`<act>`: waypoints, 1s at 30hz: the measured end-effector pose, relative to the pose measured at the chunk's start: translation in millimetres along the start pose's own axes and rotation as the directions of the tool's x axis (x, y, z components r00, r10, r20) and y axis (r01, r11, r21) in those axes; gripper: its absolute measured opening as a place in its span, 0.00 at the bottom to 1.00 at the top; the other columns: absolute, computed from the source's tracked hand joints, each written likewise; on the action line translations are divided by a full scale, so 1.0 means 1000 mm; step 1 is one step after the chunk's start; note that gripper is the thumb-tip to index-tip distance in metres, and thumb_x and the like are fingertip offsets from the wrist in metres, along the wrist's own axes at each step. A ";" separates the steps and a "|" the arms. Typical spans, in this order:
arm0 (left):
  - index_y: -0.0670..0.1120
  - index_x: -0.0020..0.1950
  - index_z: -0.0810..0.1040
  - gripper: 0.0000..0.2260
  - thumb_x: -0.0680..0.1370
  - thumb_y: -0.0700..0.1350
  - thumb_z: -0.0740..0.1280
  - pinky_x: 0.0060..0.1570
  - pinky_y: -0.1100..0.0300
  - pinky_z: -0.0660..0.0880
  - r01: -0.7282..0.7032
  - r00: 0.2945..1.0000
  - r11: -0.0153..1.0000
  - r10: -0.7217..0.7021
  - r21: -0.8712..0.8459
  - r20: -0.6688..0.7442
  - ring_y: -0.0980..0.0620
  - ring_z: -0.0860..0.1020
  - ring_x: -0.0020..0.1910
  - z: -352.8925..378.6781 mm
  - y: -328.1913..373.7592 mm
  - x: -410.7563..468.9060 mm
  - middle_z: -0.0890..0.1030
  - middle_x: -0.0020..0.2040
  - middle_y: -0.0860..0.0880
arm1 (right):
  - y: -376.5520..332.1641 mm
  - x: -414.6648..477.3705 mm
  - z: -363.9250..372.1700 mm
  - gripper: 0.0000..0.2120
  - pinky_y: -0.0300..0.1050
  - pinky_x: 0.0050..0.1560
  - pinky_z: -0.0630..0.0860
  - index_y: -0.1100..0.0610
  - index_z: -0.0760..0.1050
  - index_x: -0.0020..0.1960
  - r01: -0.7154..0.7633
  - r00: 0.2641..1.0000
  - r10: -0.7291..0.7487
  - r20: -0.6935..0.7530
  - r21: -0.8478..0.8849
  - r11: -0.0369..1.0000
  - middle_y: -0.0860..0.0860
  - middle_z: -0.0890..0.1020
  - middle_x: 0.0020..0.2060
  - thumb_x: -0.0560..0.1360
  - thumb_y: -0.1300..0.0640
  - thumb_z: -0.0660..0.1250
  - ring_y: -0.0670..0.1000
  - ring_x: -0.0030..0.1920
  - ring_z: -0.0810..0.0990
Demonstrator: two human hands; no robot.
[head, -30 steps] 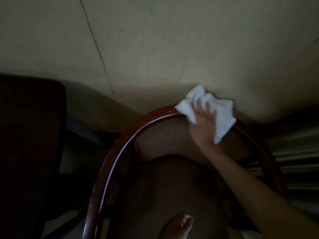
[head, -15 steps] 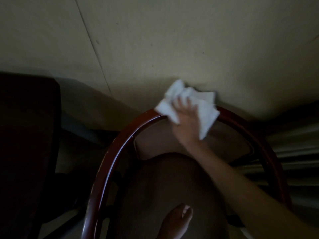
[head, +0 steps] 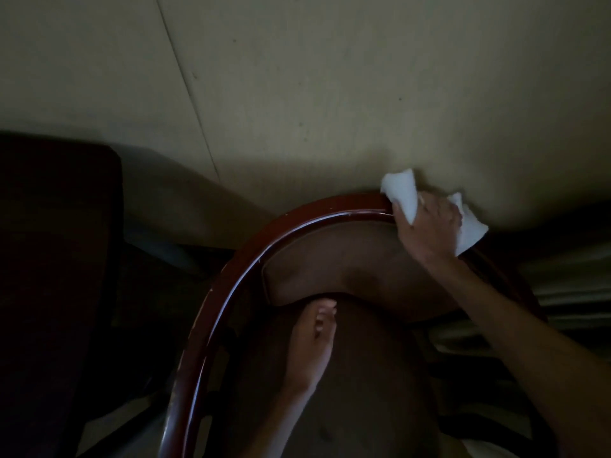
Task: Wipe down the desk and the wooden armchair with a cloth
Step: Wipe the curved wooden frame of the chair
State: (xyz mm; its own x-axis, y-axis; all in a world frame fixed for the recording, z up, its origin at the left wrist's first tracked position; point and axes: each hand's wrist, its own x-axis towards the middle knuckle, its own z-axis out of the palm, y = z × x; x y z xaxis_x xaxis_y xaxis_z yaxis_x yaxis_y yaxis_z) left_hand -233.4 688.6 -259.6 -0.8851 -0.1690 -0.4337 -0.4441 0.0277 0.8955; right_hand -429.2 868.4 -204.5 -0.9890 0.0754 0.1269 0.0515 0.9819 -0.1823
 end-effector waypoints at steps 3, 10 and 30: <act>0.60 0.56 0.77 0.10 0.80 0.46 0.63 0.49 0.70 0.74 -0.021 0.999 1.000 0.020 -0.013 -0.041 0.67 0.77 0.51 -0.011 0.014 0.012 0.80 0.53 0.60 | -0.051 -0.008 0.010 0.27 0.61 0.64 0.64 0.55 0.66 0.71 0.161 0.986 -0.163 -0.023 -0.078 0.984 0.57 0.75 0.61 0.77 0.40 0.55 0.62 0.62 0.71; 0.56 0.56 0.77 0.09 0.79 0.44 0.65 0.45 0.71 0.74 -0.021 0.994 0.999 0.017 -0.032 -0.106 0.64 0.79 0.48 -0.040 0.015 0.025 0.81 0.49 0.58 | -0.166 -0.072 0.043 0.33 0.60 0.66 0.63 0.47 0.58 0.76 0.629 0.743 -0.650 0.159 0.167 0.759 0.52 0.65 0.73 0.74 0.43 0.64 0.58 0.73 0.59; 0.62 0.59 0.72 0.11 0.80 0.47 0.62 0.47 0.69 0.73 0.125 0.963 0.981 -0.156 -0.150 -0.220 0.74 0.73 0.51 -0.061 -0.011 -0.014 0.76 0.54 0.64 | -0.103 -0.001 0.002 0.31 0.60 0.57 0.71 0.60 0.76 0.54 0.351 0.936 -0.351 0.019 -0.037 0.936 0.65 0.81 0.48 0.79 0.39 0.44 0.66 0.49 0.79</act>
State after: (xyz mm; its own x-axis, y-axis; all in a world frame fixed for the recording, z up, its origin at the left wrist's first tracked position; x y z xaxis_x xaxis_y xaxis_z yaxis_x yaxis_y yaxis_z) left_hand -207.9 630.1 -257.1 -0.7524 -0.3839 -0.5353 -0.5250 -0.1414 0.8393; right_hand -433.6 766.7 -188.0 -0.9467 -0.2773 0.1641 -0.2943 0.9515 -0.0901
